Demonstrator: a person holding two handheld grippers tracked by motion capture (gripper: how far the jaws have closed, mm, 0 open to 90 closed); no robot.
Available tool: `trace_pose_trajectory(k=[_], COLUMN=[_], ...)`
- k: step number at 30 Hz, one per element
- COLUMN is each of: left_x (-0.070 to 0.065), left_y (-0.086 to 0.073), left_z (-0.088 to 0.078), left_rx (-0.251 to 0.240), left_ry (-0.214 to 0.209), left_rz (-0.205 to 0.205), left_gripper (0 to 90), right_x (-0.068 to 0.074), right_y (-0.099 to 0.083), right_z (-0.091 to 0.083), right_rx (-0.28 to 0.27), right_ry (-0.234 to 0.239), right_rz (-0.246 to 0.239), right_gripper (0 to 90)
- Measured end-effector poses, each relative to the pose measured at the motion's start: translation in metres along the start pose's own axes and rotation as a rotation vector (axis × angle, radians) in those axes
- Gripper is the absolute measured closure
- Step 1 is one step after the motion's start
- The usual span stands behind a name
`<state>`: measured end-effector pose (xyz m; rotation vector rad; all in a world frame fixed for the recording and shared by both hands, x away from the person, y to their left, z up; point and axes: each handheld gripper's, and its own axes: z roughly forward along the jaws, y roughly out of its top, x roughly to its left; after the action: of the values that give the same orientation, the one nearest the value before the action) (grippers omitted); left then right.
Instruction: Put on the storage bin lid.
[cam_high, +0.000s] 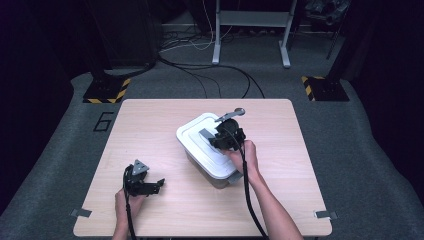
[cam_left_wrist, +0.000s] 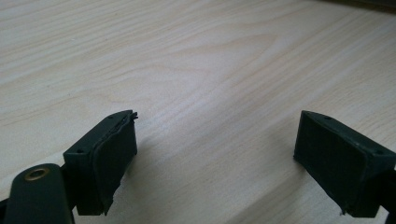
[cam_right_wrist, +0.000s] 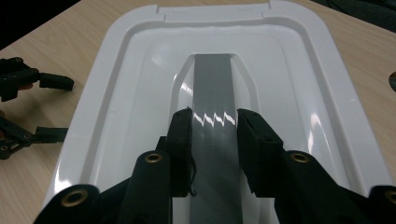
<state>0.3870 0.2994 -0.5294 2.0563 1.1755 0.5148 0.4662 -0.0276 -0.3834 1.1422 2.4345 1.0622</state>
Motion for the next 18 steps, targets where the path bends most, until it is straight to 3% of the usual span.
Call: trace_pose_trajectory(k=[5,9,16,18], left_x=[-0.0002,-0.0003,-0.0002,-0.0002], left_y=[0.0,-0.0001,0.0,0.0], left_z=[-0.0001,-0.0003,-0.0002,-0.0002], left_rx=[0.0,0.001,0.001,0.001], left_ry=[0.0,0.0,0.0,0.0], left_rz=[0.0,0.001,0.001,0.001], left_gripper=[12.8,12.9,12.9,13.0], right_x=[0.0048,0.0045,0.0051,0.0049], right_y=[-0.0022,-0.0035,-0.0048,-0.0054], right_z=[0.0015,0.002,0.0018,0.0018], right_rx=[0.012,0.008,-0.009,-0.018], right_ry=[-0.034,-0.03,-0.034,-0.03], right_rz=[-0.048,-0.032,-0.056,-0.055], right_gripper=[66.7,66.8,66.0,60.8])
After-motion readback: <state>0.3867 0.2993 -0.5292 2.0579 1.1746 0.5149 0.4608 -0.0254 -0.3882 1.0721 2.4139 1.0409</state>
